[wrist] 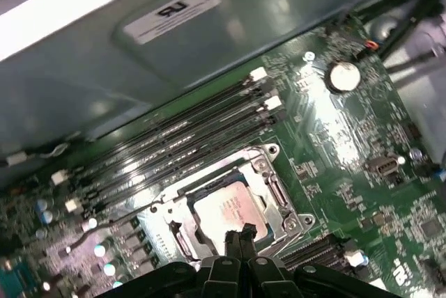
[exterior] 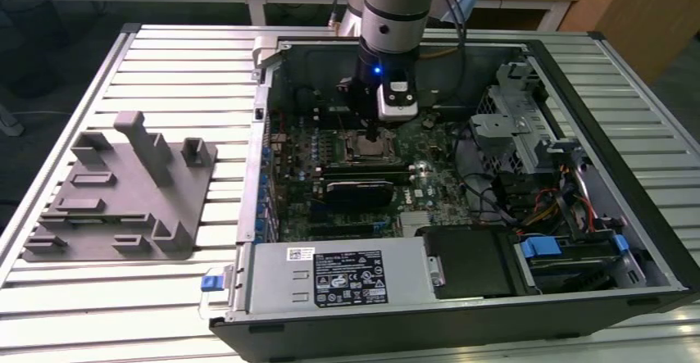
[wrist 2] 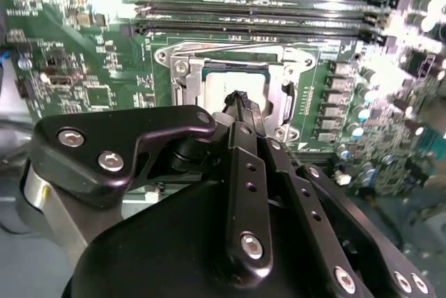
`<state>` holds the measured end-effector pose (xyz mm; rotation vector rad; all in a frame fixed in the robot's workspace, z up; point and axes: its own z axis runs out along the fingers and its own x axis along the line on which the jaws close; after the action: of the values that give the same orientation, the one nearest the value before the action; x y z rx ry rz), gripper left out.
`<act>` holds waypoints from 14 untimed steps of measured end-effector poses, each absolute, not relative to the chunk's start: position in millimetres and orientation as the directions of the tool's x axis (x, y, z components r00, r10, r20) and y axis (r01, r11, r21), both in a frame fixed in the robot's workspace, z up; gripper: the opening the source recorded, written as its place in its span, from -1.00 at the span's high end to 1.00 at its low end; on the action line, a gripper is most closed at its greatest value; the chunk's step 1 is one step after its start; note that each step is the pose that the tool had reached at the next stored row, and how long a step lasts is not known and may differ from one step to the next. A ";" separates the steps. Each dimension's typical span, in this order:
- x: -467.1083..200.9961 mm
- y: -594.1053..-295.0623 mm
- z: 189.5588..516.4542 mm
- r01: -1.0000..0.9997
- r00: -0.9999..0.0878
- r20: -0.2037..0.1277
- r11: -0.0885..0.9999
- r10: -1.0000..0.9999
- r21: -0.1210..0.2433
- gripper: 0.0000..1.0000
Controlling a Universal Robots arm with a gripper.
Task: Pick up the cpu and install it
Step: 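Close the cpu cover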
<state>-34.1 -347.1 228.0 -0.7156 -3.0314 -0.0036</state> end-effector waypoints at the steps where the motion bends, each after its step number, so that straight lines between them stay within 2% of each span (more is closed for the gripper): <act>1: -34.1 -347.1 227.9 0.431 -0.902 0.027 0.902 0.431 -0.004 0.79; 14: -34.1 -347.1 227.2 0.208 -0.978 0.027 0.978 0.208 -0.004 0.79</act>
<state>-34.1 -347.1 227.2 -0.3260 -3.0976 0.0018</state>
